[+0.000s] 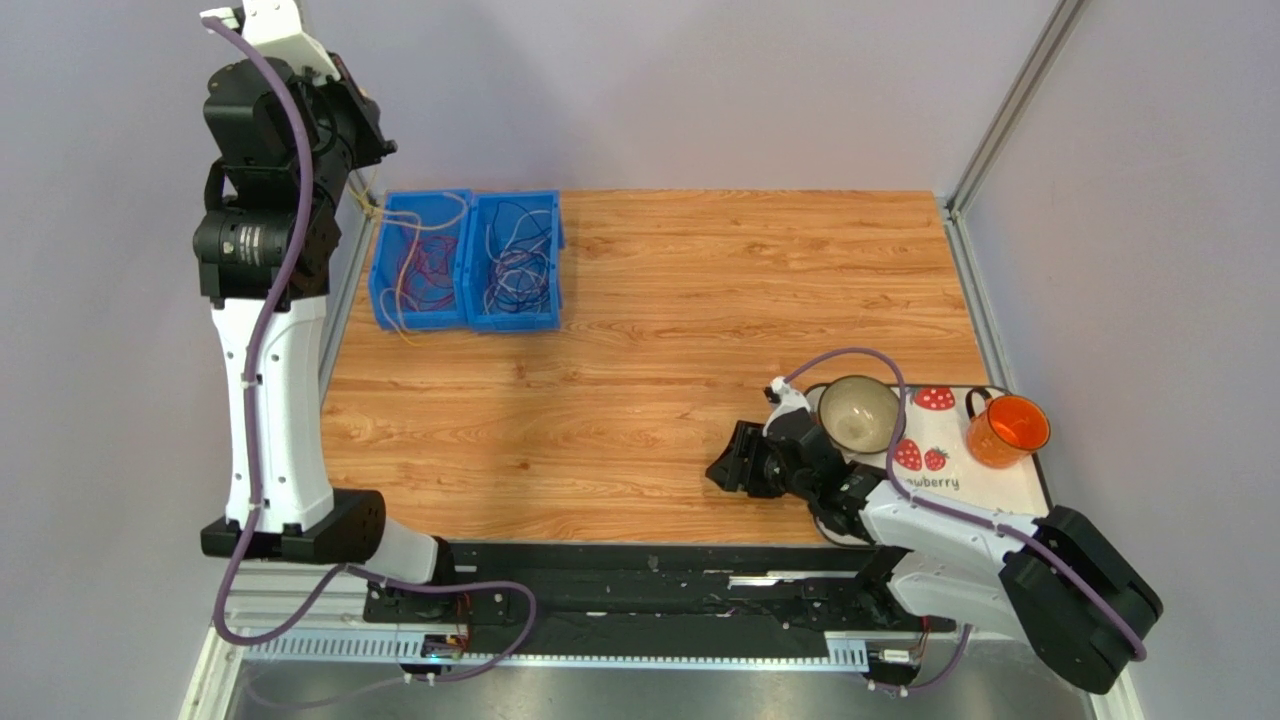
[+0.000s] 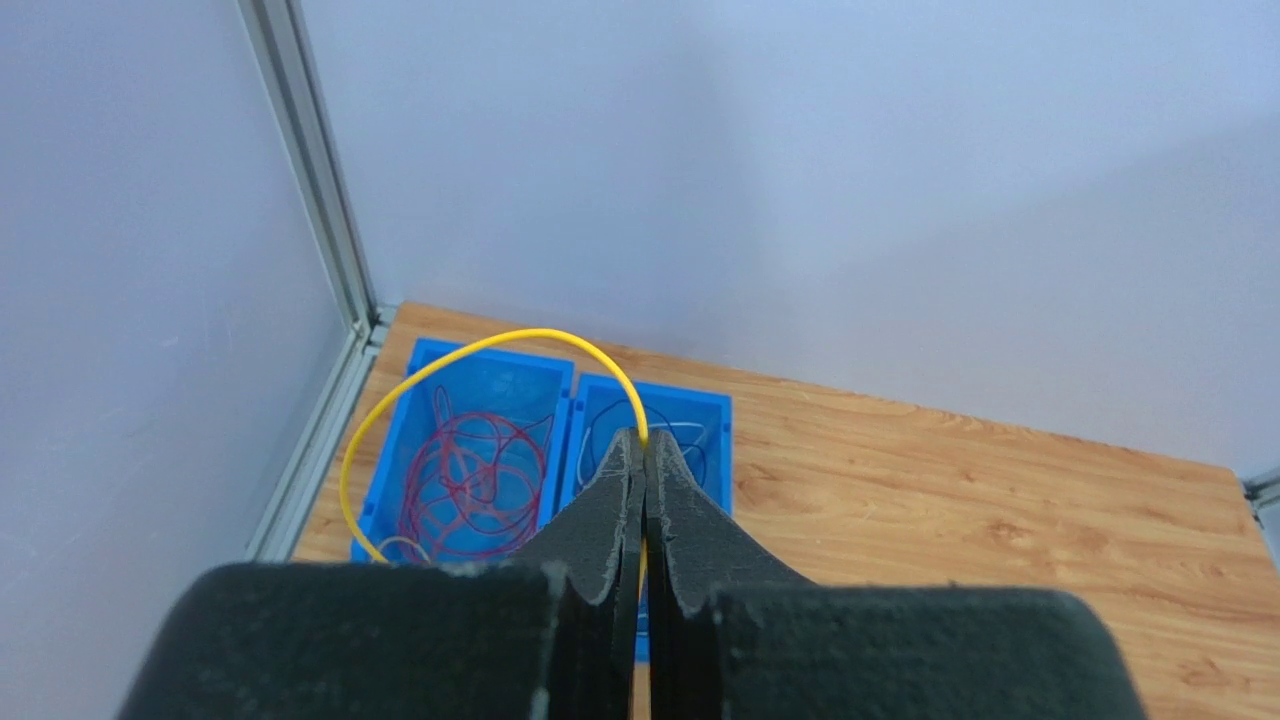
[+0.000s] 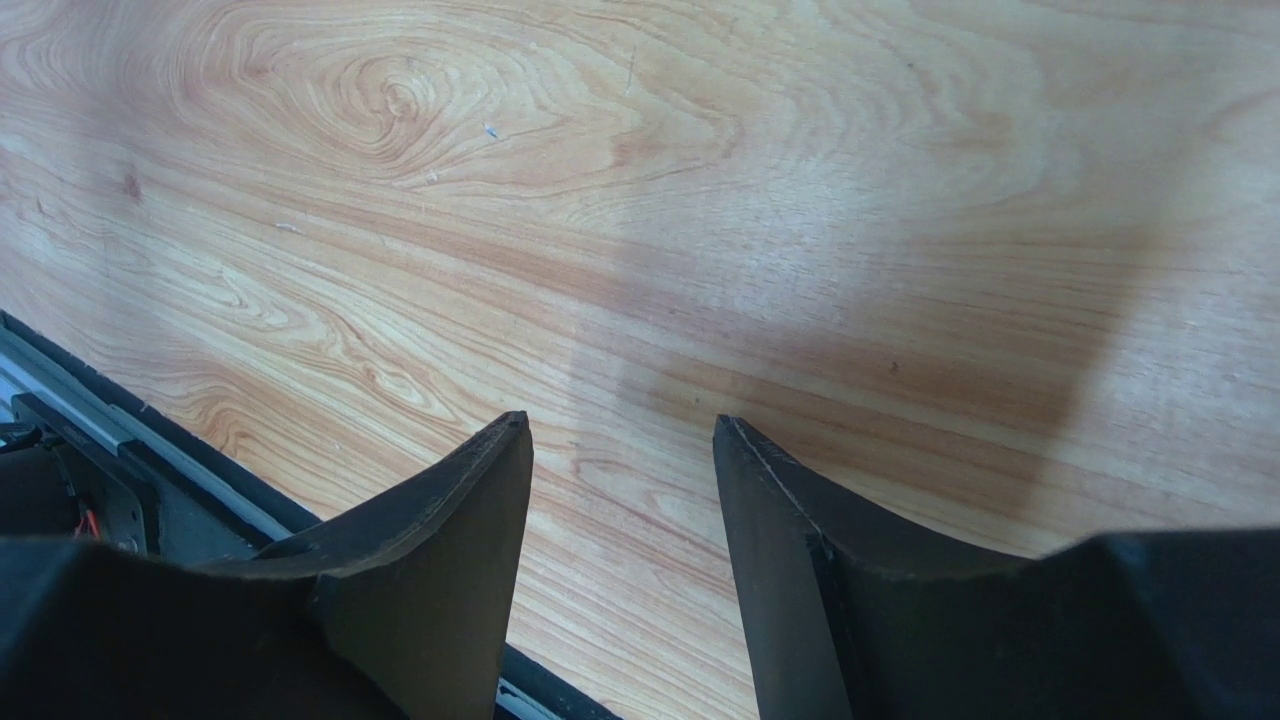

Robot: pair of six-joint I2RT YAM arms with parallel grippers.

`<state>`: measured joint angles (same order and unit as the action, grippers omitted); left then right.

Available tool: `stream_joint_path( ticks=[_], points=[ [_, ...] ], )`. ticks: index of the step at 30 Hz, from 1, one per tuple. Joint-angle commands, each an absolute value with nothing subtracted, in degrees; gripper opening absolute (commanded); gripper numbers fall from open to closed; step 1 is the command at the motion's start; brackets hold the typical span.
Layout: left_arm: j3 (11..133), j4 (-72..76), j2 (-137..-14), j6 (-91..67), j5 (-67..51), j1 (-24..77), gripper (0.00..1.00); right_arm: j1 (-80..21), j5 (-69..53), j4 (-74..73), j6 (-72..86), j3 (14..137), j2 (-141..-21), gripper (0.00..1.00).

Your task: Untangle the cables

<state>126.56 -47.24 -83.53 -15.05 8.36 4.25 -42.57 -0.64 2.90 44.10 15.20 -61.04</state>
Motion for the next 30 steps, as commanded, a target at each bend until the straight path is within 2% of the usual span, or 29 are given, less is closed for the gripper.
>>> stream_joint_path(
  ticks=[1, 14, 21, 25, 30],
  points=[
    [128.32, -41.23, -85.60, -13.89, 4.14, 0.80, 0.00, -42.63, -1.58, -0.53, 42.28, 15.64, -64.25, 0.55],
    [138.33, -35.16, -98.43, -18.81, -6.41, -6.94, 0.00, -42.63, -1.23, -0.79, 42.28, 16.96, -66.71, 0.55],
    [138.78, -26.90, -104.23, -21.18, -12.92, -9.31, 0.00, -42.71, -1.14, -0.97, 42.36, 17.31, -67.15, 0.54],
    [134.92, -23.30, -105.38, -21.09, -9.51, -9.40, 0.00, -42.71, -1.05, -0.97, 42.28, 17.31, -67.32, 0.54],
    [124.38, -19.79, -104.33, -20.65, -5.98, -9.32, 0.00, -42.71, -0.97, -0.97, 42.28, 17.31, -67.32, 0.54]
  ],
)
